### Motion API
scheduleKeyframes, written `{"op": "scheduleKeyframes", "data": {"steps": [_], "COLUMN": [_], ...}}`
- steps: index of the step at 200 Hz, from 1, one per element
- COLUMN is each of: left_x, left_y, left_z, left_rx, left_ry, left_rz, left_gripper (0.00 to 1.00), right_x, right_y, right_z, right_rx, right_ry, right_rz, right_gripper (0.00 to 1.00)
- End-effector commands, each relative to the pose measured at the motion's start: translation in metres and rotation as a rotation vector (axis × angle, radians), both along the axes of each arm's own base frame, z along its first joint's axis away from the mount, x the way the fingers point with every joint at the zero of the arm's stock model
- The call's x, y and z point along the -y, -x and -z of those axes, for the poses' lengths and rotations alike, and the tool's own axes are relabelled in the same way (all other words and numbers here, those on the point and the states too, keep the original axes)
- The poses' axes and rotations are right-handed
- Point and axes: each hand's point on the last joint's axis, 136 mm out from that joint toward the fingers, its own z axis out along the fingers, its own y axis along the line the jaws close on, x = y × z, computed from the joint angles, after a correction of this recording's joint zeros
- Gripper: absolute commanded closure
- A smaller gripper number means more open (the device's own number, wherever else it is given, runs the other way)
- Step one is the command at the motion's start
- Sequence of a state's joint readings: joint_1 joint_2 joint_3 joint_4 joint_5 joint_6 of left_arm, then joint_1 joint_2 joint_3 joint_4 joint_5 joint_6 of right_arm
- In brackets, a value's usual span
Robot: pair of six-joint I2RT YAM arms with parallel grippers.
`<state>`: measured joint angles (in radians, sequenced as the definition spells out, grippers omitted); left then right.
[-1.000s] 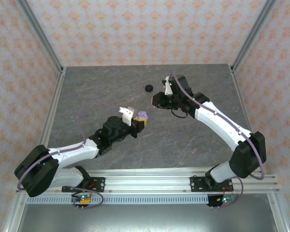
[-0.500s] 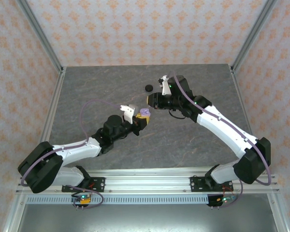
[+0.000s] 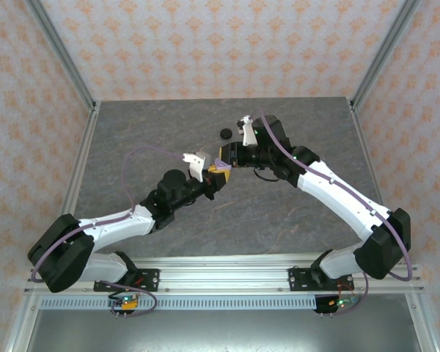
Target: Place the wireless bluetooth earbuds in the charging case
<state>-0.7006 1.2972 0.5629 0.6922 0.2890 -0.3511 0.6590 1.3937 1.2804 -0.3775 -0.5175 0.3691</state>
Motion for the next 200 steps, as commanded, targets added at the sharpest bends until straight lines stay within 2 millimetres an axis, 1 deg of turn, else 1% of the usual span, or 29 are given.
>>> {"op": "scheduleKeyframes", "data": {"steps": [1, 49, 122, 200], "left_x": [0.007, 0.006, 0.003, 0.0], "left_y": [0.0, -0.001, -0.002, 0.0], "left_z": [-0.018, -0.021, -0.022, -0.031], "left_rx": [0.018, 0.012, 0.011, 0.024], "left_ry": [0.032, 0.029, 0.026, 0.036], "left_rz": [0.013, 0.005, -0.01, -0.015], "left_gripper": [0.88, 0.87, 0.87, 0.87], "right_x": [-0.004, -0.006, -0.006, -0.006], "right_y": [0.002, 0.003, 0.005, 0.008], "right_z": [-0.016, -0.015, -0.005, 0.003], "right_rx": [0.046, 0.042, 0.024, 0.009], "right_ry": [-0.025, -0.025, 0.001, 0.025], "right_rz": [-0.024, -0.032, -0.042, -0.049], "right_gripper": [0.8, 0.79, 0.79, 0.79]}}
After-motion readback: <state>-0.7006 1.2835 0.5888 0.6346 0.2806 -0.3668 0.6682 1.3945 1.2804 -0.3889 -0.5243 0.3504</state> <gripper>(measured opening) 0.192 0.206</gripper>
